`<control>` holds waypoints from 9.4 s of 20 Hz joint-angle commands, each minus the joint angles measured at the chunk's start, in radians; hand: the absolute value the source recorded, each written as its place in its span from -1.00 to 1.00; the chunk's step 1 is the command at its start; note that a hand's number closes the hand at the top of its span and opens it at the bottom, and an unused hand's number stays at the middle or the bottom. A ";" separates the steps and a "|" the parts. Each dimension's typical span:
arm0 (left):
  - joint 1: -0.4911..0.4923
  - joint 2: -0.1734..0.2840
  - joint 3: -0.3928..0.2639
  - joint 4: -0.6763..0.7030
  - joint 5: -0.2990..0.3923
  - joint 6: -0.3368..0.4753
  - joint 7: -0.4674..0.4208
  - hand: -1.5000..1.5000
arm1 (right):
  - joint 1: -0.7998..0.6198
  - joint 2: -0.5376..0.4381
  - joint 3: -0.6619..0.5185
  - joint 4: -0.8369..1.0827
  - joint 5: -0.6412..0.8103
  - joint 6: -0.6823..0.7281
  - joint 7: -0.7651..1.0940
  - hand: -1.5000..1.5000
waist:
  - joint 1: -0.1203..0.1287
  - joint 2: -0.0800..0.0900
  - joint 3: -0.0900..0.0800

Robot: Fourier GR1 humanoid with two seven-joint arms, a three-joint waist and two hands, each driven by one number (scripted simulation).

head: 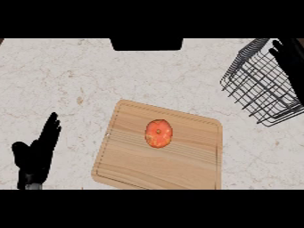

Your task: Pick the squash from the cutting board and place it in the basket

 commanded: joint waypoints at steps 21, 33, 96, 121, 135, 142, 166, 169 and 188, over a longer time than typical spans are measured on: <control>-0.003 0.026 -0.032 0.093 0.037 -0.106 0.187 0.00 | -0.381 0.425 0.559 0.404 0.811 -0.681 0.422 -1.00 | -0.013 -0.063 -0.021; 0.097 0.037 -0.021 0.058 0.039 -0.105 0.174 0.00 | -0.743 0.390 0.583 0.264 0.747 -0.003 1.029 -1.00 | -0.042 -0.076 -0.012; 0.054 -0.003 0.003 0.020 -0.009 -0.142 0.218 0.00 | -0.224 0.498 0.649 0.080 0.961 0.072 1.089 -1.00 | 0.010 -0.030 -0.006; 0.061 -0.045 0.015 0.065 -0.041 -0.169 0.174 0.00 | -0.169 0.546 0.676 0.275 1.012 0.038 0.981 1.00 | 0.020 -0.027 -0.006; 0.053 -0.022 0.019 0.025 -0.047 -0.205 0.202 0.00 | -0.210 0.546 0.727 0.258 1.019 -0.021 1.250 1.00 | 0.047 -0.029 -0.006; 0.042 -0.017 0.037 0.030 -0.036 -0.205 0.236 0.00 | -0.282 0.546 0.792 0.260 1.102 -0.096 1.331 1.00 | 0.043 -0.033 -0.007; 0.128 -0.017 0.067 -0.027 -0.034 -0.185 0.233 0.00 | -0.579 0.546 0.177 -0.246 1.688 -0.062 1.333 1.00 | -0.025 -0.055 -0.007; 0.114 -0.028 0.071 0.000 -0.038 -0.180 0.221 0.00 | -0.571 0.546 0.097 -0.274 1.712 0.007 1.311 1.00 | -0.034 -0.047 -0.007; 0.097 -0.028 0.073 -0.003 -0.049 -0.212 0.222 0.00 | -0.353 0.517 -0.278 -0.424 1.617 0.096 0.991 1.00 | 0.001 -0.029 -0.005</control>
